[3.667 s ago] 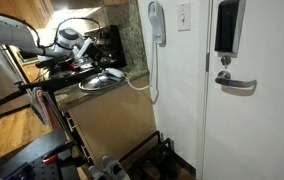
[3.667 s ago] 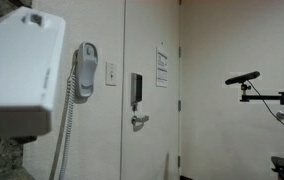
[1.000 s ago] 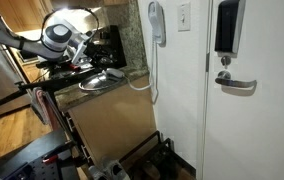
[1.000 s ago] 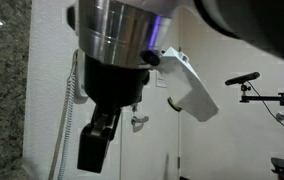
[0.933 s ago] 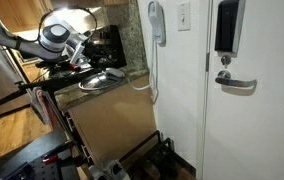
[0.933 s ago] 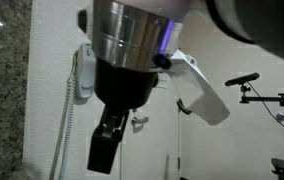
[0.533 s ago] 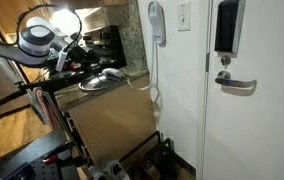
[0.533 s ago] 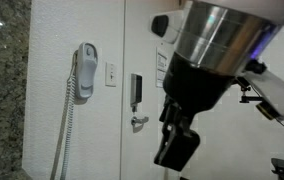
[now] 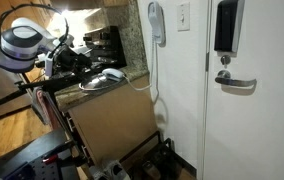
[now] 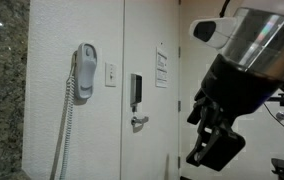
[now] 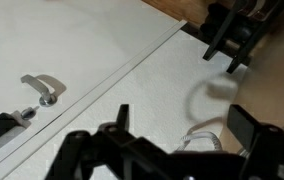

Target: Unhang the phone receiver, put it on the counter, and then press the button of the thing on the wall

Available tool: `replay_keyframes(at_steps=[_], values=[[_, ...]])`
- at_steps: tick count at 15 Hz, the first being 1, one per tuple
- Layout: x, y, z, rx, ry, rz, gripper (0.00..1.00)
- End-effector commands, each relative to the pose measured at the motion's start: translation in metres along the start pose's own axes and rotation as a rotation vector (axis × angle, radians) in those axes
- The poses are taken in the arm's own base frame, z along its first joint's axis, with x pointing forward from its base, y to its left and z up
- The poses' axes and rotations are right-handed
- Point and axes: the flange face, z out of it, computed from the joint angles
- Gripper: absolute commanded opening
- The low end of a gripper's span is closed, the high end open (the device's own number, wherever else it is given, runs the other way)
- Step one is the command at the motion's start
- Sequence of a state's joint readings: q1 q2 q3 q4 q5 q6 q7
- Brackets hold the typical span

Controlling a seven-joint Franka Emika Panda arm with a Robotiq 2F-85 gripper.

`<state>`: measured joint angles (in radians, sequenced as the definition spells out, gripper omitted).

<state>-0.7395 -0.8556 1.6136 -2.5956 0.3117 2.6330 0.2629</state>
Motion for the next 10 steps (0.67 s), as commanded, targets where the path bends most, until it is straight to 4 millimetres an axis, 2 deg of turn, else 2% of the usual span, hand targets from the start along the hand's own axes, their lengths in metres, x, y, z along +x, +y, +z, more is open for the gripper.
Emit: replay_keyframes(at_steps=[1, 4, 6, 10], values=[[0.020, -0.006, -0.009, -0.030, -0.027, -0.101, 1.00], [0.049, -0.006, -0.034, -0.093, -0.043, -0.206, 1.00], [0.073, 0.002, -0.055, -0.095, -0.007, -0.227, 1.00], [0.104, 0.042, -0.083, -0.056, 0.081, -0.173, 1.00]])
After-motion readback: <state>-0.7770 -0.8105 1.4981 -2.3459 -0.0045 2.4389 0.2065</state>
